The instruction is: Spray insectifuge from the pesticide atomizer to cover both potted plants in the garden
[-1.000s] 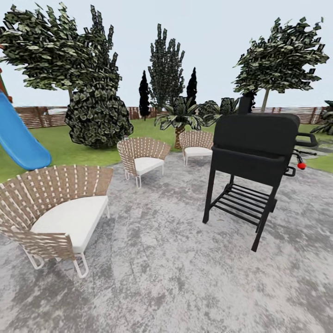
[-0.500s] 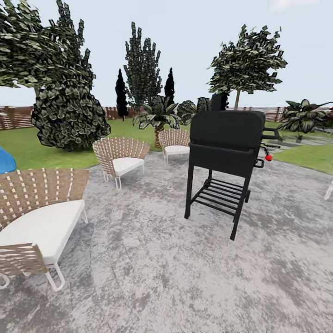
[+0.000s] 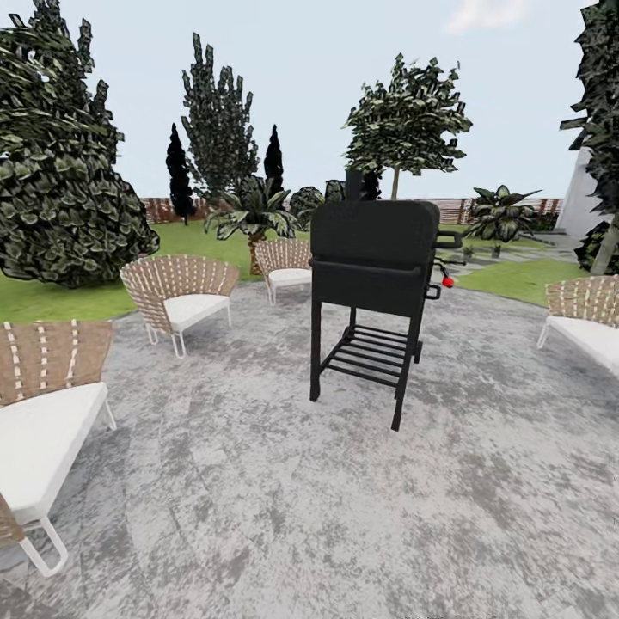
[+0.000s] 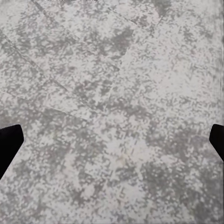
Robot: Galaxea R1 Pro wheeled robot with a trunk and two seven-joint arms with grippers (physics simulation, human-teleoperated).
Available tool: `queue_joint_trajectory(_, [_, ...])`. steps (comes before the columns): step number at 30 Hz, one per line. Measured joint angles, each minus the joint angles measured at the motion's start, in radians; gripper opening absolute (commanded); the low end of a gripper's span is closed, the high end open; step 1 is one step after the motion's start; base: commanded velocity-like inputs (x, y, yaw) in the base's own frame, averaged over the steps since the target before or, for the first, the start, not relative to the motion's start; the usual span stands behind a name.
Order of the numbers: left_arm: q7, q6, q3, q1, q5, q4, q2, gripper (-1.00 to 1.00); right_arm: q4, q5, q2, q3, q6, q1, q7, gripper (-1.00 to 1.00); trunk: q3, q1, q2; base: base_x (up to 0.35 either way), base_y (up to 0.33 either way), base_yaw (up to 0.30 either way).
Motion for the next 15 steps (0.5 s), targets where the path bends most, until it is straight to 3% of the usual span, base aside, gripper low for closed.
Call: queue_joint_trajectory(15, [0.0, 0.0, 0.0, 0.0, -0.001, 0.0, 0.0, 1.0, -0.003, -0.001, 0.0, -0.006, 0.0, 0.0, -0.001, 1.0, -0.047, 0.058, -0.105, 0.0, 0.0, -0.3])
